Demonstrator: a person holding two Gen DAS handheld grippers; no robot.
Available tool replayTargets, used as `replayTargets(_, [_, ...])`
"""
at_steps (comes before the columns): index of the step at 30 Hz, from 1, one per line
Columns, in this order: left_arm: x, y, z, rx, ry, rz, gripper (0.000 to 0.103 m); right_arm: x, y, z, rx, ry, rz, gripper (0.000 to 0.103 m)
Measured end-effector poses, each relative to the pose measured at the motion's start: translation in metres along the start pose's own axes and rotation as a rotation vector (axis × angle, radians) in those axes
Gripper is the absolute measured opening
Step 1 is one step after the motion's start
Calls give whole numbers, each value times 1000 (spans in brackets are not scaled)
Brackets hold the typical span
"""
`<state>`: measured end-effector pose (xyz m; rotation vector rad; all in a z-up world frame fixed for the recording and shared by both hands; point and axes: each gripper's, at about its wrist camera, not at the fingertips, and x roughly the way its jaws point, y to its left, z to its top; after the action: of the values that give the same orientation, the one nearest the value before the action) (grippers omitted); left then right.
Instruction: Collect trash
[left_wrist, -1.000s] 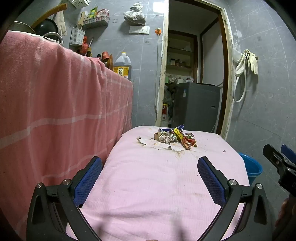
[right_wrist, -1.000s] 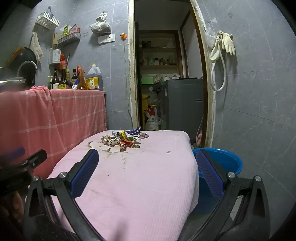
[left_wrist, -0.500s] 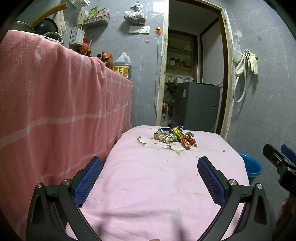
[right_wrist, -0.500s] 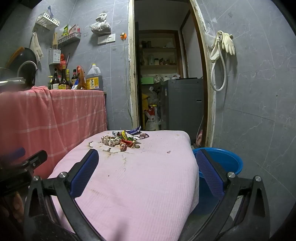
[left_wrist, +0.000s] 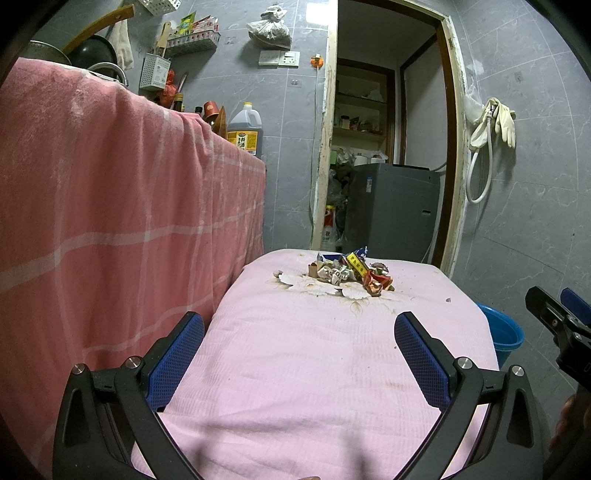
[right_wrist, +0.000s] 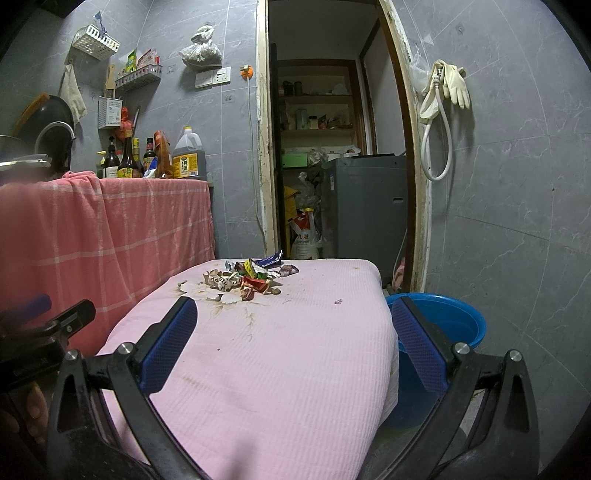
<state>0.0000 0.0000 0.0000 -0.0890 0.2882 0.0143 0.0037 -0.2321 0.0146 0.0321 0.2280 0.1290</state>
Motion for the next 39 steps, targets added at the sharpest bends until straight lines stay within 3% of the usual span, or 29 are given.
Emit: replayTargets(39, [0, 0, 0, -1, 3, -1, 101, 2, 4, 1, 1, 2, 1, 103])
